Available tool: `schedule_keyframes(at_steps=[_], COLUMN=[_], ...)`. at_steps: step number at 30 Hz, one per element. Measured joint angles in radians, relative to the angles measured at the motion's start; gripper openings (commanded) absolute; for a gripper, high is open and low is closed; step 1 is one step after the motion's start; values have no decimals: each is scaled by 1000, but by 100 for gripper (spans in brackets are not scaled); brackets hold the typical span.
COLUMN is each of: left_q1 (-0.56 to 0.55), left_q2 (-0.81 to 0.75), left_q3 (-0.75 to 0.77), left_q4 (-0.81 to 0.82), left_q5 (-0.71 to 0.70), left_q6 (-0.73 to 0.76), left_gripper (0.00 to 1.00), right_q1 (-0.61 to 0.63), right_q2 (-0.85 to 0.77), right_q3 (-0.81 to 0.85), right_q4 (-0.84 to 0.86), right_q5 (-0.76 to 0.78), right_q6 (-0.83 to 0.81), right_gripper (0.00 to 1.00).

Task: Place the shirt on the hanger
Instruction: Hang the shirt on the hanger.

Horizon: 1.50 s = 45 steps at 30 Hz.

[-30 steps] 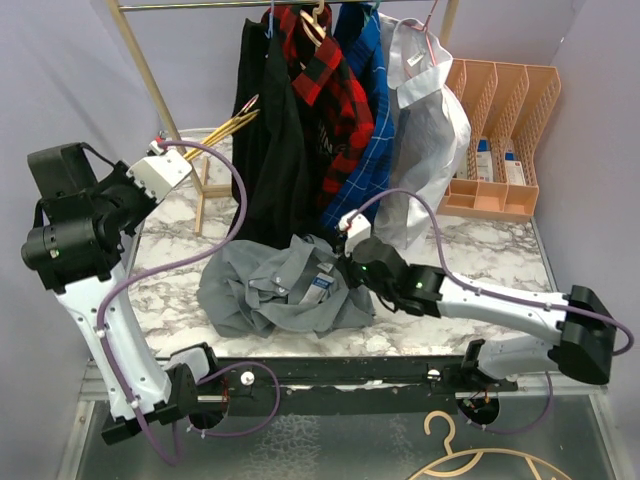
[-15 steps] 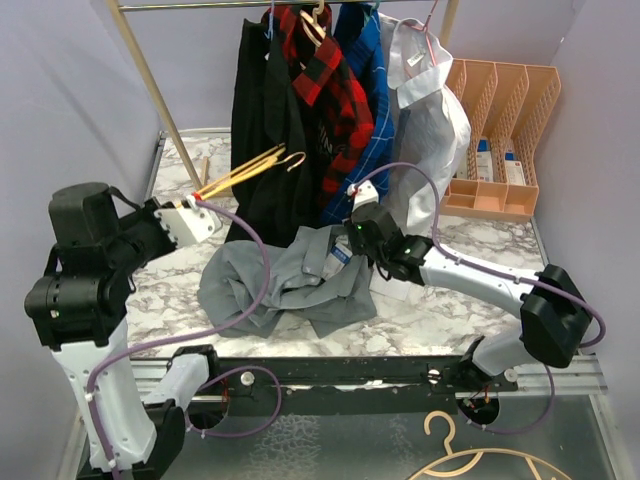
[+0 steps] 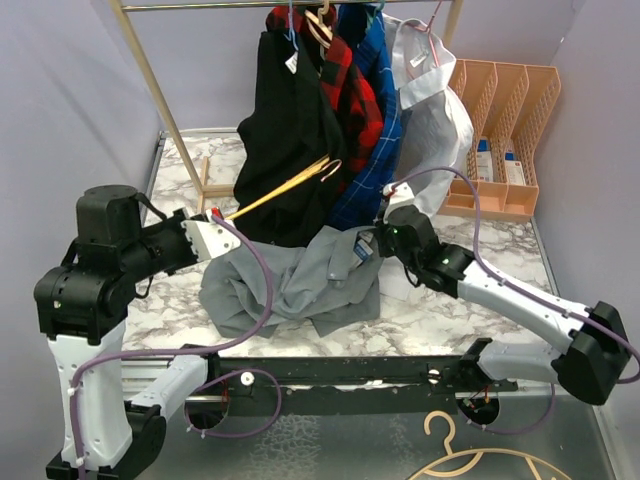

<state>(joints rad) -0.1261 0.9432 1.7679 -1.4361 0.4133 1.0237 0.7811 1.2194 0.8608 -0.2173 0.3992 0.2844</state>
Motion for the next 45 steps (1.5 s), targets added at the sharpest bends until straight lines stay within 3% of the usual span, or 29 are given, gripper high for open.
schedule_keyframes(at_steps=[5,6,7,8,9,10,16,20,27,36,45], left_q1=[-33,-34,-35,-36,-37,-39,-42,-51,-60,-63,-64], left_q2=[-6,-11,-22,-29,-34,-43,-84,-109,-147,-174,-248], left_q3=[-121,-144,-173,-198,-215,-230,-227,-203,-182,-181,-161], left_q4=[20,21,24,27,28,26,16,12,4,2,-3], left_q5=[-37,-49,-68,-82,-95,-111,-184,-226,-287,-320,-324], left_q6=[-11,-8,-3,1,3,6,5,-5,-35,-67,-70], left_gripper=[0,0,0,0,0,0,0,0,0,0,0], right_q1=[-2,-2,-2,-3,-3,-3,-3,-3,3,32,39], right_q2=[-89,-106,-119,-127,-130,-130,-144,-153,49,246,285], right_q3=[-36,-43,-44,-44,-41,-29,72,238,505,511,509], right_q4=[-74,-84,-98,-110,-124,-151,-222,-199,-60,-9,63], right_q5=[-84,-115,-142,-167,-183,-201,-255,-290,-337,-346,-132], right_q6=[34,37,38,40,40,42,17,7,21,43,-77], right_gripper=[3,15,34,67,86,89,90,91,94,96,98])
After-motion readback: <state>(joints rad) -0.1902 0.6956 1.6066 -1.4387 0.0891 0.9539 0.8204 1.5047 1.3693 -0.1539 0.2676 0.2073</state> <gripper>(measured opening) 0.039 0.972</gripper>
